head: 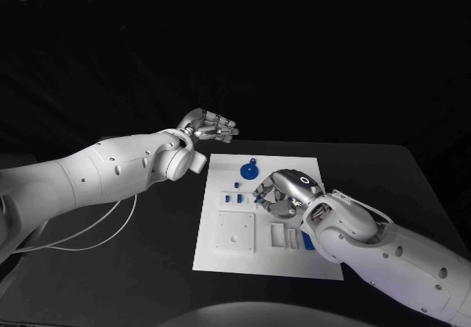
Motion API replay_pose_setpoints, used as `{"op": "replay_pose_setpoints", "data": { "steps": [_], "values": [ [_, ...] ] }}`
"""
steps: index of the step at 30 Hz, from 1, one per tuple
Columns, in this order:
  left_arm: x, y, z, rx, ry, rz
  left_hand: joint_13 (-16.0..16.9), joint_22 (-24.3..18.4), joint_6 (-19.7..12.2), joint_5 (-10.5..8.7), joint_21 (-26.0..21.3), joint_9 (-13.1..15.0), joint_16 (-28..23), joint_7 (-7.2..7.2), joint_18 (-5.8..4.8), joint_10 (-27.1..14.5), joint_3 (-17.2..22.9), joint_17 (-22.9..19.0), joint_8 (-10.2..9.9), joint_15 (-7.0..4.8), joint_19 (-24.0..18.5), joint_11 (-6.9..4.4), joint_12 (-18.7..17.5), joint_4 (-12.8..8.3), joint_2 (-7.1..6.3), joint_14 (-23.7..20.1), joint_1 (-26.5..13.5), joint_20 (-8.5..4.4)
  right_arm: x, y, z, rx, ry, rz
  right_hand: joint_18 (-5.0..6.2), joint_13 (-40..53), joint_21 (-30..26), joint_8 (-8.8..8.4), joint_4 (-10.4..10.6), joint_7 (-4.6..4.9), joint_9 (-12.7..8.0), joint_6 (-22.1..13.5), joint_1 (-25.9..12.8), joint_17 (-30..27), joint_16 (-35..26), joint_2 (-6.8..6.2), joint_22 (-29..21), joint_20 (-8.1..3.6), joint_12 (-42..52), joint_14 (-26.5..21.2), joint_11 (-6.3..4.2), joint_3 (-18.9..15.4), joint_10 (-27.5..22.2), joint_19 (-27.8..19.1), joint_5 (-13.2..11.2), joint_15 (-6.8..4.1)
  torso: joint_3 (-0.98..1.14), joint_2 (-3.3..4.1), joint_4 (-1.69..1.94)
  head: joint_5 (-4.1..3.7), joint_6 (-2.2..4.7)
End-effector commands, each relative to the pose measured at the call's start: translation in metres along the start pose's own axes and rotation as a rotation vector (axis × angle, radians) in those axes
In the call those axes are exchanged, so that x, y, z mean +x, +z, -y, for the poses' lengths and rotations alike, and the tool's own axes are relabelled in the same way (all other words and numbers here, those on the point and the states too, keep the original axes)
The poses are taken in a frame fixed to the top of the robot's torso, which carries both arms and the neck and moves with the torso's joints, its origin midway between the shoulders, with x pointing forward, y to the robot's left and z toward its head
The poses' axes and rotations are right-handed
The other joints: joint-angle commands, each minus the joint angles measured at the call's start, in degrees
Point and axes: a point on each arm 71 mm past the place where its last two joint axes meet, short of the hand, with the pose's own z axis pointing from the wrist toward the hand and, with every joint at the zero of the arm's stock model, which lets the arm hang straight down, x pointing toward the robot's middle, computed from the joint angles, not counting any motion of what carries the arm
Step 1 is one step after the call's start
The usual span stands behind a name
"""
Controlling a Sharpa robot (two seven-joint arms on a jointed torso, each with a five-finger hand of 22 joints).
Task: Assemble the parts on the task board
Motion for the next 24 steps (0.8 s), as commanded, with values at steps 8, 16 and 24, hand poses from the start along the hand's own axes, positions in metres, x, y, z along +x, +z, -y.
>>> {"op": "replay_pose_setpoints", "data": {
  "steps": [8,16,24],
  "values": [
    [0.003,0.001,0.0,0.012,-0.031,0.012,-0.08,-0.14,-0.15,-0.12,0.34,0.02,-0.31,0.01,-0.13,-0.23,-0.16,0.0,-0.17,0.05,0.34,-0.05,0.03,-0.05,0.65,-0.29,-0.07,0.17,0.035,-0.001,-0.013,-0.044,-0.034,-0.077,1.25,0.1,-0.47,0.27,-0.13,0.09,0.13,0.2,0.38,-0.1,0.3,0.38,0.47,0.0,0.36,0.06,-0.27,-0.05,0.52,0.11,0.14,-0.27,0.04,0.04,-0.04,2.49,-0.98],
    [0.005,0.001,0.0,0.011,-0.034,0.006,-0.08,-0.14,-0.15,-0.12,0.34,0.02,-0.31,0.01,-0.13,-0.23,-0.16,0.0,-0.17,0.05,0.34,-0.05,0.03,-0.05,0.65,-0.29,-0.07,0.17,0.046,-0.001,-0.014,-0.038,-0.042,-0.105,1.27,0.1,-0.53,0.26,-0.21,0.1,0.15,0.22,0.34,-0.13,0.32,0.41,0.68,0.03,0.36,0.07,-0.26,-0.04,0.53,0.16,0.16,-0.26,0.0,0.03,-0.01,2.84,-1.47],
    [0.005,0.001,-0.001,0.008,-0.036,-0.001,-0.08,-0.14,-0.15,-0.12,0.34,0.02,-0.31,0.01,-0.13,-0.23,-0.16,0.0,-0.17,0.05,0.34,-0.05,0.03,-0.05,0.65,-0.29,-0.07,0.17,0.055,-0.003,-0.013,-0.033,-0.047,-0.13,1.31,0.1,-0.63,0.26,-0.37,0.11,0.16,0.21,0.29,-0.18,0.34,0.44,0.99,0.04,0.36,0.04,-0.24,-0.03,0.52,0.2,0.17,-0.26,0.0,0.02,0.0,3.42,-2.02]
  ]
}}
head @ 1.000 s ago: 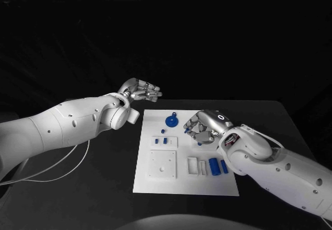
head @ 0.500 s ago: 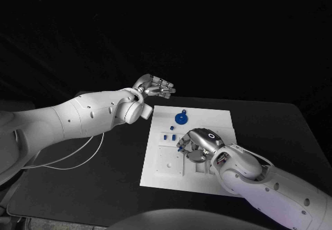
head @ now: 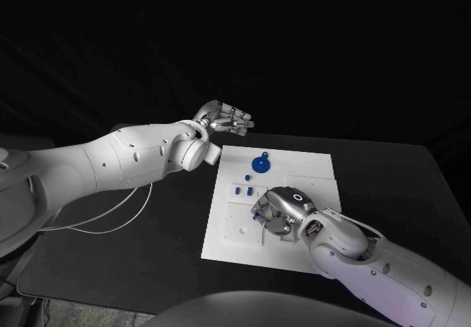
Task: Assemble the parts on the task board
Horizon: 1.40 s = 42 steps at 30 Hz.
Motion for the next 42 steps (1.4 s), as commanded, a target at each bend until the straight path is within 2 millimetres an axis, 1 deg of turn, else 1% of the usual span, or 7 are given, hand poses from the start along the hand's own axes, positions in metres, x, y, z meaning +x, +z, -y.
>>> {"op": "replay_pose_setpoints", "data": {
  "steps": [1,5,10,25,33,38,42],
  "values": [
    [0.0016,0.0003,0.0015,0.013,-0.011,-0.005,-0.08,-0.05,-0.15,-0.12,0.34,0.02,-0.31,0.01,-0.13,-0.23,-0.16,0.01,-0.17,0.05,0.34,-0.05,0.03,-0.05,0.65,-0.28,-0.07,0.17,0.0036,-0.0001,-0.0007,-0.005,-0.025,-0.023,1.31,0.05,-0.36,0.2,-0.36,0.03,0.1,0.3,0.13,-0.05,0.34,0.28,0.05,0.01,0.18,0.03,-0.14,-0.02,0.62,0.21,0.38,-0.27,0.0,0.0,0.02,0.16,-0.21],
    [0.0016,0.0003,0.0012,0.011,-0.012,-0.007,-0.08,-0.05,-0.15,-0.12,0.34,0.02,-0.31,0.01,-0.13,-0.23,-0.16,0.01,-0.17,0.05,0.34,-0.05,0.03,-0.05,0.65,-0.28,-0.07,0.17,0.005,-0.0003,-0.0002,-0.002,-0.029,-0.028,1.31,0.05,-0.36,0.2,-0.36,0.03,0.1,0.3,0.13,-0.05,0.34,0.28,0.05,0.01,0.18,0.03,-0.14,-0.02,0.62,0.21,0.38,-0.27,-0.04,-0.01,-0.02,0.26,-0.38],
    [0.0019,0.0002,0.0011,0.01,-0.013,-0.011,-0.08,-0.5,-0.23,-0.16,0.41,0.02,-0.3,0.04,-0.12,-0.26,-0.22,0.0,-0.17,0.08,0.34,-0.04,0.03,-0.01,0.73,-0.37,-0.14,0.21,0.0058,-0.0002,0.0005,0.003,-0.035,-0.03,1.31,0.05,-0.36,0.2,-0.36,0.03,0.1,0.3,0.13,-0.05,0.34,0.28,0.05,0.01,0.18,0.03,-0.14,-0.02,0.62,0.21,0.38,-0.27,-0.03,0.0,-0.01,0.52,-0.58],
    [0.003,0.0,0.0007,0.006,-0.016,-0.02,-0.08,-0.5,-0.23,-0.16,0.41,0.02,-0.3,0.04,-0.12,-0.26,-0.22,0.0,-0.17,0.08,0.34,-0.04,0.03,-0.01,0.73,-0.37,-0.14,0.21,0.0057,0.001,0.0031,0.032,-0.062,-0.014,1.34,0.06,-0.91,0.2,-0.61,0.0,0.14,0.34,-0.03,-0.15,0.49,0.33,1.14,0.03,0.19,0.02,-0.16,0.16,0.68,0.28,0.37,-0.28,-0.03,-0.01,0.01,0.56,-0.65],
    [0.0025,-0.0001,0.0002,0.002,-0.016,-0.021,-0.08,-0.5,-0.23,-0.16,0.41,0.02,-0.3,0.04,-0.12,-0.26,-0.22,0.0,-0.17,0.08,0.34,-0.04,0.03,-0.01,0.73,-0.37,-0.14,0.21,0.0073,0.0003,0.0039,0.03,-0.069,-0.038,1.33,0.05,-1.06,0.2,-0.63,0.0,0.15,0.39,-0.05,-0.15,0.57,0.28,1.49,0.01,0.18,-0.01,-0.17,0.2,0.69,0.32,0.36,-0.28,-0.01,-0.04,-0.04,0.57,-0.88],
    [0.0029,-0.0001,0.0001,0.0,-0.017,-0.023,-0.08,-0.78,-0.29,-0.17,0.43,0.02,-0.3,0.06,-0.11,-0.32,-0.32,0.0,-0.17,0.09,0.37,-0.01,0.03,0.0,0.76,-0.41,-0.09,0.22,0.0085,0.0017,0.0015,0.025,-0.068,-0.051,1.36,0.05,-1.18,0.18,-0.67,0.02,0.12,0.33,-0.07,-0.18,0.56,0.31,1.68,0.03,0.18,-0.04,-0.15,0.04,0.63,0.28,0.42,-0.27,0.01,-0.02,-0.08,0.64,-0.9],
    [0.0037,0.0001,0.0001,-0.001,-0.018,-0.026,-0.08,-0.99,-0.38,-0.16,0.44,0.02,-0.31,0.11,-0.12,-0.41,-0.42,0.0,-0.18,0.12,0.38,0.02,0.03,0.03,0.75,-0.46,-0.1,0.25,0.0107,0.0039,-0.0022,0.018,-0.068,-0.064,1.35,0.05,-1.29,0.19,-0.62,0.03,0.09,0.31,-0.16,-0.22,0.55,0.35,1.78,0.07,0.18,-0.05,-0.14,-0.11,0.57,0.25,0.52,-0.24,0.0,-0.04,-0.01,0.44,-0.96]
  ]
}}
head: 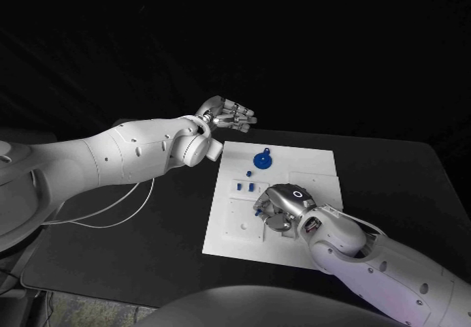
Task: Assemble the parts on the task board
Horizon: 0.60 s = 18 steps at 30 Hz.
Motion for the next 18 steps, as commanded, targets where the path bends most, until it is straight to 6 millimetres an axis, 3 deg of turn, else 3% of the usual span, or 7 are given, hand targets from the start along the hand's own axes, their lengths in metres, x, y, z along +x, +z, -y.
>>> {"op": "replay_pose_setpoints", "data": {
  "steps": [1,10,18],
  "values": [
    [0.0031,0.0005,0.0011,0.003,-0.012,-0.018,-0.08,-0.1,-0.38,-0.16,0.2,0.02,-0.31,0.11,-0.12,-0.41,-0.42,0.01,-0.18,0.12,0.17,0.02,0.03,0.03,0.52,-0.46,0.13,0.04,0.0075,0.0007,-0.0037,-0.007,-0.021,-0.052,1.03,0.08,-0.24,0.2,-0.02,0.23,0.0,0.31,-0.21,-0.08,0.27,0.37,0.12,-0.02,0.35,-0.24,-0.05,-0.27,0.23,0.16,0.34,-0.39,-0.01,0.0,0.04,-0.17,-0.08],
    [0.0038,0.0006,0.0005,-0.005,-0.013,-0.024,-0.08,-0.25,-0.32,-0.19,0.17,0.03,-0.31,0.08,-0.13,-0.47,-0.49,0.01,-0.15,0.15,0.1,0.03,0.03,0.04,0.54,-0.56,0.16,0.09,0.0151,0.0006,-0.0054,0.0,-0.04,-0.077,0.95,0.07,-0.5,0.18,-0.05,0.26,-0.06,0.19,-0.43,-0.24,0.18,0.27,0.37,0.01,0.35,-0.28,0.0,-0.27,0.06,0.13,0.83,-0.35,-0.08,-0.02,0.03,-0.32,-0.14],
    [0.005,0.0002,-0.0003,-0.017,-0.018,-0.039,-0.08,-0.37,-0.32,-0.19,0.15,0.03,-0.3,0.09,-0.15,-0.6,-0.58,0.02,-0.17,0.19,0.05,0.08,0.03,0.11,0.55,-0.63,0.08,0.11,0.0166,-0.0004,-0.0004,0.03,-0.036,-0.079,1.03,0.03,-1.35,0.16,-0.02,0.52,-0.34,-0.7,-0.87,-0.7,-0.05,-0.09,0.76,0.17,0.35,-0.24,0.25,-3.26,-1.15,0.27,3.31,-0.2,-0.03,-0.03,0.01,-0.35,-0.13]
  ]
}}
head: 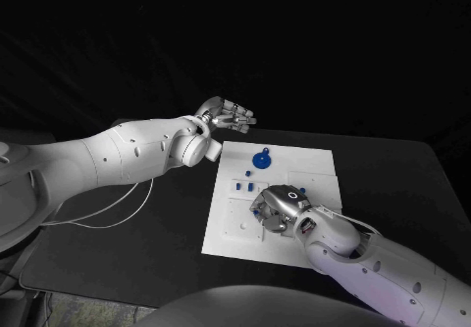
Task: Assemble the parts on the task board
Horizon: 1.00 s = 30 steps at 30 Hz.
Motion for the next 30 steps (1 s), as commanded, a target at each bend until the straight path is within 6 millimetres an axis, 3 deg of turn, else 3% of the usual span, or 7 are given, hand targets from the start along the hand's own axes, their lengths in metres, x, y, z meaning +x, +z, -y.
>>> {"op": "replay_pose_setpoints", "data": {
  "steps": [1,7,11,15,18,24,30],
  "values": [
    [0.003,0.0,0.0,-0.007,-0.014,-0.026,-0.08,-0.13,-0.32,-0.19,0.15,0.03,-0.3,0.09,-0.15,-0.52,-0.43,0.03,-0.17,-0.01,0.05,0.0,0.03,-0.04,0.55,-0.43,0.08,0.12,0.01,-0.003,0.005,0.033,-0.011,-0.056,0.93,-0.07,-0.35,0.14,0.08,0.54,-0.18,-0.68,-0.66,-0.09,-0.03,-0.34,0.06,0.14,-0.17,-0.07,0.18,-1.26,-1.05,0.37,0.87,0.07,0.03,-0.01,-0.04,0.0,-0.01],
    [0.002,0.0,0.0,-0.011,-0.014,-0.027,-0.08,-0.2,-0.38,-0.2,0.14,0.03,-0.31,0.1,-0.15,-0.59,-0.48,0.02,-0.16,0.02,0.04,0.02,0.04,-0.03,0.54,-0.5,0.08,0.14,0.005,-0.005,0.007,0.036,0.028,0.01,2.14,-0.18,-0.84,0.13,0.34,2.1,-0.58,-6.96,-1.89,0.0,0.33,-4.14,0.01,1.6,-0.07,-0.15,2.94,-6.29,-10.68,1.14,3.63,1.8,0.08,0.03,0.0,-0.05,0.08],
    [0.001,-0.001,-0.001,-0.013,-0.014,-0.026,-0.07,-0.3,-0.41,-0.23,0.13,0.03,-0.31,0.12,-0.15,-0.66,-0.55,0.03,-0.16,0.04,0.0,0.05,0.04,-0.02,0.53,-0.59,0.1,0.17,0.0,-0.007,0.006,0.036,0.045,0.057,3.35,-0.18,-2.48,0.11,0.66,1.69,-0.61,-8.53,1.07,-0.27,0.47,-4.04,-0.92,2.89,-0.13,-0.56,3.74,-14.84,-14.19,1.6,4.15,2.63,0.11,0.03,-0.02,-0.08,0.14],
    [-0.001,-0.001,-0.001,-0.015,-0.013,-0.023,-0.07,-0.3,-0.41,-0.23,0.13,0.03,-0.31,0.12,-0.15,-0.66,-0.55,0.03,-0.16,0.04,0.0,0.05,0.04,-0.02,0.53,-0.59,0.1,0.17,-0.006,-0.014,0.007,0.052,0.059,0.101,3.56,-0.18,-3.53,0.12,1.29,1.45,-0.61,-8.89,2.31,-0.63,0.66,-4.68,-1.39,3.14,-0.15,-0.67,3.88,-18.25,-14.8,2.16,5.34,2.75,0.09,0.03,-0.05,-0.15,0.22],
    [-0.002,-0.001,-0.002,-0.016,-0.012,-0.021,-0.07,-0.3,-0.41,-0.23,0.13,0.03,-0.31,0.12,-0.15,-0.66,-0.55,0.03,-0.16,0.04,0.0,0.05,0.04,-0.02,0.53,-0.59,0.1,0.17,-0.013,-0.018,0.009,0.064,0.066,0.123,3.48,-0.18,-3.74,0.1,1.48,1.43,-0.61,-8.88,2.33,-0.7,0.68,-4.77,-1.45,3.03,-0.18,-0.66,3.73,-19.22,-14.23,2.38,6.9,2.64,0.06,-0.04,-0.09,-0.35,0.32],
    [-0.004,-0.002,-0.002,-0.017,-0.01,-0.017,-0.08,-0.47,-0.37,-0.21,0.15,0.03,-0.3,0.11,-0.11,-0.76,-0.64,0.05,-0.15,0.06,0.02,0.08,0.04,-0.07,0.53,-0.65,0.24,0.19,-0.039,-0.028,0.02,0.1,0.093,0.178,3.2,-0.18,-4.05,0.12,1.82,1.54,-0.6,-8.36,2.17,-0.78,0.81,-4.7,-1.47,2.77,-0.19,-0.49,3.35,-18.51,-12.85,2.87,6.32,2.33,0.03,-0.05,-0.12,-1.16,1.13],
    [-0.005,-0.003,-0.002,-0.016,-0.01,-0.02,-0.07,-0.55,-0.36,-0.2,0.21,0.03,-0.28,0.12,-0.07,-0.7,-0.63,0.07,-0.16,0.03,0.1,0.05,0.05,-0.09,0.62,-0.57,0.3,0.17,-0.068,-0.038,0.043,0.143,0.091,0.17,2.39,-0.19,-3.52,0.12,1.11,1.64,-0.59,-7.8,0.34,-0.17,1.52,-5.21,-0.52,2.13,-0.21,-0.37,2.55,-11.77,-9.22,3.17,5.07,1.91,0.03,-0.1,-0.19,-1.88,1.51]
  ]
}}
